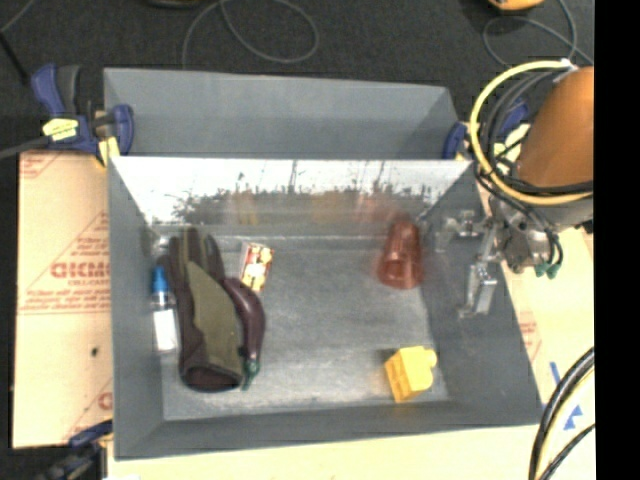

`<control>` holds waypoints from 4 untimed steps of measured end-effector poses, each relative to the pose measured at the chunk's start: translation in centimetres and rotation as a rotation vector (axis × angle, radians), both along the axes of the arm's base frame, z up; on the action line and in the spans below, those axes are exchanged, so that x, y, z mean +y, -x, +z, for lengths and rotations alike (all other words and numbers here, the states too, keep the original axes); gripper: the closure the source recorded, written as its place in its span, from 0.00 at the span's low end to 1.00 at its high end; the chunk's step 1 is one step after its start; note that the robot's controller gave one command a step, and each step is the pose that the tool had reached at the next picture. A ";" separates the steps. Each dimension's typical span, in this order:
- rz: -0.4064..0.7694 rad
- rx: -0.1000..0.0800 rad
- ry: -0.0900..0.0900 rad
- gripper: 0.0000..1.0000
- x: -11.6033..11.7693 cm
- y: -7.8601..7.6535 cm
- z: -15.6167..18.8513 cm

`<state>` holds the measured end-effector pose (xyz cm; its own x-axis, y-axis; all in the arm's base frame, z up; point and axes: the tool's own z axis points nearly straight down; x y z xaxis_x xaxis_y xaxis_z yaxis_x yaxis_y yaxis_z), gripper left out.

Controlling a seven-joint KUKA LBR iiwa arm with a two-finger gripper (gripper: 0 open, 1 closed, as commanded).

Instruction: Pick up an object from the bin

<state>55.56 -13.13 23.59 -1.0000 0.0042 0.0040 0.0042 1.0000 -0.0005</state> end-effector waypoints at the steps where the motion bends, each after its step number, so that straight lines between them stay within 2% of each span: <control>1: 0.004 -0.008 0.002 0.00 0.1 -0.1 0.5; 2: 0.108 -0.008 0.002 0.00 0.2 2.7 -5.2; 3: 0.368 -0.009 0.002 0.00 0.2 5.5 -7.3; 4: 0.447 -0.010 0.003 0.00 0.7 6.9 -10.3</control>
Offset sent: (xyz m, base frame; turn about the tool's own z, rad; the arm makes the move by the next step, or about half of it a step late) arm -0.0827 0.0042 -0.1659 -0.3097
